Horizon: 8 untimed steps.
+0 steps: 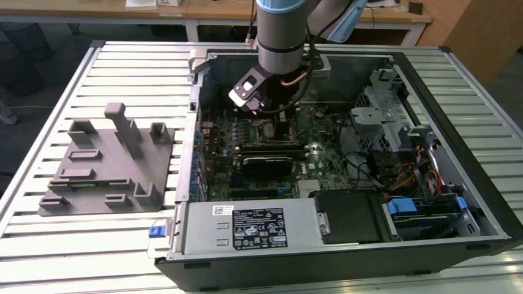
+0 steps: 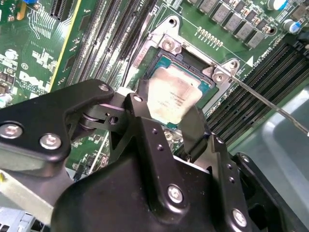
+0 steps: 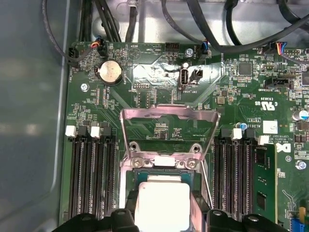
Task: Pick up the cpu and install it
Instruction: 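Place the cpu into insertion slot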
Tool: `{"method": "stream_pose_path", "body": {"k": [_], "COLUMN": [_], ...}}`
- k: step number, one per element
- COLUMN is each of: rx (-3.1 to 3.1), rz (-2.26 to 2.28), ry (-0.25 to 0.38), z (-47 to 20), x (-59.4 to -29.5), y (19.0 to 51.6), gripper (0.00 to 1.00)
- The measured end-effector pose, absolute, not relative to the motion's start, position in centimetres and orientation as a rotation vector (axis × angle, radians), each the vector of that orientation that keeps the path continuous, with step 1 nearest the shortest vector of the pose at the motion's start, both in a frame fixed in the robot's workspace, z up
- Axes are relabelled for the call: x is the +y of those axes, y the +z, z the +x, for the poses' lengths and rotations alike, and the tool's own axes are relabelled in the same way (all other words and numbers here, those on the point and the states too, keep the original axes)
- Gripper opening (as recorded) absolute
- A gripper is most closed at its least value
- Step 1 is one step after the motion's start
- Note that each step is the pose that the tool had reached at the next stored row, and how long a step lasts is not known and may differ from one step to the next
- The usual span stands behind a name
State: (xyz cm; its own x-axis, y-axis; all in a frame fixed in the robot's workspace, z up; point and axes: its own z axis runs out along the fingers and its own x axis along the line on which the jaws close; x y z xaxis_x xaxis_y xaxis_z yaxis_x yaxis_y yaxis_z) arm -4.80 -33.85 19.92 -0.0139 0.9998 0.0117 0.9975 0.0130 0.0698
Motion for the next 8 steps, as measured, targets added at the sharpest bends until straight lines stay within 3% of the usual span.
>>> {"method": "stream_pose_path", "body": {"k": [8], "rx": [2.202], "rz": [2.172], "ry": [0.078], "z": [-4.76], "x": [-33.86], "y": [19.75], "gripper": [0.54]}}
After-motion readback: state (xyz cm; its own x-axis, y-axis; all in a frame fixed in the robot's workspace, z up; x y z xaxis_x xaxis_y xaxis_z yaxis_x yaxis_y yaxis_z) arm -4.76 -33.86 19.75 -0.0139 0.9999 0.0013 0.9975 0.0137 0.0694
